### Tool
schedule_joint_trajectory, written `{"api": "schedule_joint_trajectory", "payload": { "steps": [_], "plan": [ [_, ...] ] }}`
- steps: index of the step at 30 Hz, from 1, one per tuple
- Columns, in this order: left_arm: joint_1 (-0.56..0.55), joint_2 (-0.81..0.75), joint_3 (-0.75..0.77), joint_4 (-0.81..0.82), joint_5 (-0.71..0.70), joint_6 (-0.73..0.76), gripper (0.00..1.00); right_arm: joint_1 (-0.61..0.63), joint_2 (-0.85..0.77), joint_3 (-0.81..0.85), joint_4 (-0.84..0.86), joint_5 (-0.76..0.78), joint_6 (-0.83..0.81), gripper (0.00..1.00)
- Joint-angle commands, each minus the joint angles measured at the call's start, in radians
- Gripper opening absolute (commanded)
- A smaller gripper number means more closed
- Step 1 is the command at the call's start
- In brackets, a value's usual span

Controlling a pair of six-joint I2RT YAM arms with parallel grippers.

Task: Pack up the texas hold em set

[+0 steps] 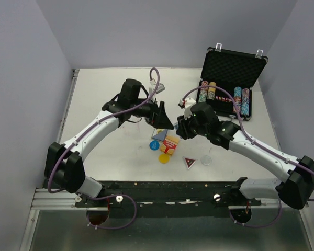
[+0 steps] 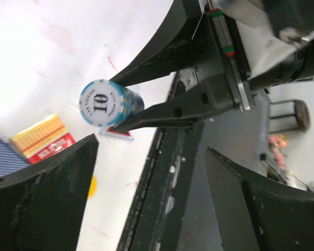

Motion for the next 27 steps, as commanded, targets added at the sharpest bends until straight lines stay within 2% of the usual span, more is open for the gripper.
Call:
{"api": "schedule_joint_trajectory", "payload": {
  "steps": [1, 7, 11, 17, 22, 27],
  "plan": [
    [0.041, -0.085, -0.038, 0.037, -0.152, 0.006, 0.94, -0.026, 0.000, -0.007, 0.047, 0.131, 0.044, 0.01],
    [0.093, -0.220, -0.101, 0.070, -0.410, 0.013, 0.94, -0.211, 0.037, 0.008, 0.044, 0.056, 0.082, 0.01],
    [0.091, -0.329, -0.133, 0.064, -0.554, 0.084, 0.94, -0.387, 0.123, 0.109, 0.002, 0.000, 0.061, 0.01],
    [0.093, -0.412, -0.139, 0.010, -0.639, 0.174, 0.94, -0.616, 0.322, 0.350, -0.106, -0.181, 0.094, 0.01],
    [0.091, -0.439, -0.153, -0.015, -0.673, 0.187, 0.95, -0.684, 0.500, 0.519, -0.242, -0.224, 0.087, 0.01],
    [0.093, -0.446, -0.152, -0.012, -0.650, 0.171, 0.94, -0.722, 0.632, 0.653, -0.334, -0.228, 0.088, 0.01]
  ]
}}
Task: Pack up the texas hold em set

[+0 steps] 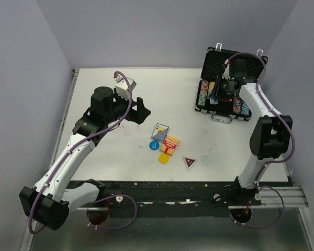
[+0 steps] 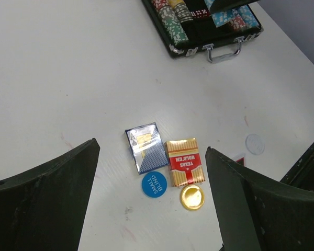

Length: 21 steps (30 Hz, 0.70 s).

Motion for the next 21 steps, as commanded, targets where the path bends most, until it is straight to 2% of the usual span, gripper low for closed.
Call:
{"api": "schedule_joint_trajectory", "payload": {
  "steps": [1, 11, 21],
  "plan": [
    [-0.002, -0.021, -0.009, -0.018, -0.022, 0.010, 0.95, -0.026, 0.096, 0.119, -0.143, -0.052, 0.011, 0.01],
    [-0.001, -0.034, -0.009, -0.019, -0.019, 0.008, 0.94, -0.029, 0.217, 0.174, -0.241, -0.058, 0.020, 0.01],
    [-0.002, -0.032, -0.010, -0.019, -0.022, 0.010, 0.94, -0.030, 0.291, 0.230, -0.253, -0.041, 0.011, 0.01]
  ]
}}
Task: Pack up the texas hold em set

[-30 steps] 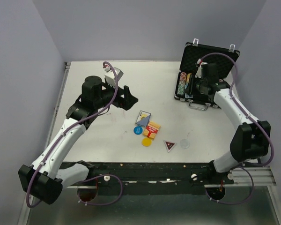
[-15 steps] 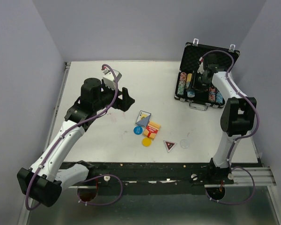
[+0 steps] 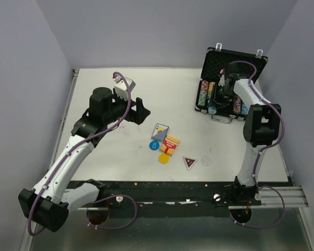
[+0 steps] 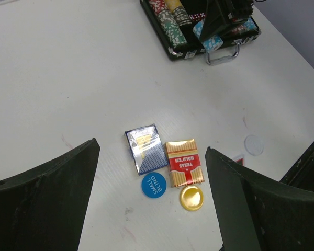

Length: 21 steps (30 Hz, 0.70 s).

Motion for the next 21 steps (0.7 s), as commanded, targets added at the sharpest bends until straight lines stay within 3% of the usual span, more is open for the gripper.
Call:
{"api": "schedule_joint_trajectory", "payload": {
  "steps": [1, 21],
  "plan": [
    [-0.001, -0.013, -0.003, -0.009, -0.022, 0.009, 0.94, -0.006, 0.051, 0.078, -0.029, -0.013, -0.004, 0.01],
    [-0.001, -0.005, -0.008, -0.007, -0.030, 0.013, 0.94, -0.038, 0.157, 0.161, -0.046, 0.000, -0.004, 0.01]
  ]
}}
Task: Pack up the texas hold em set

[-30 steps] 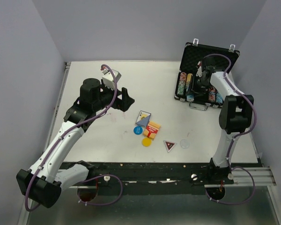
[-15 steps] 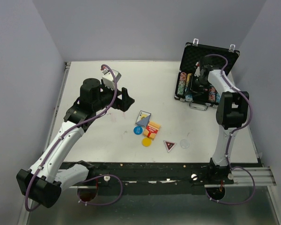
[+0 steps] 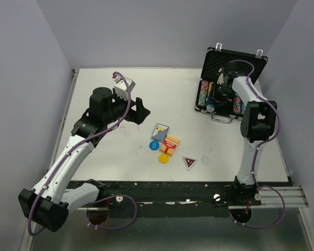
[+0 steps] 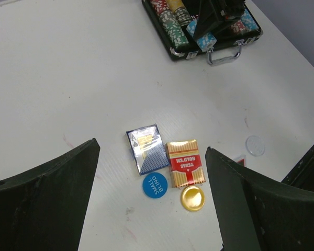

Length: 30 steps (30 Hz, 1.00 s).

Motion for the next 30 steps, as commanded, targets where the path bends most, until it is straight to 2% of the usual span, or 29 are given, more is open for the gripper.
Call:
{"api": "schedule_joint_trajectory", "payload": {
  "steps": [1, 30],
  "plan": [
    [-0.001, -0.004, -0.006, -0.007, -0.022, 0.014, 0.94, -0.033, 0.050, 0.040, -0.015, 0.028, -0.003, 0.01],
    [-0.001, -0.001, -0.011, -0.006, -0.028, 0.019, 0.94, -0.068, 0.119, 0.117, 0.049, 0.068, 0.027, 0.01]
  ]
}}
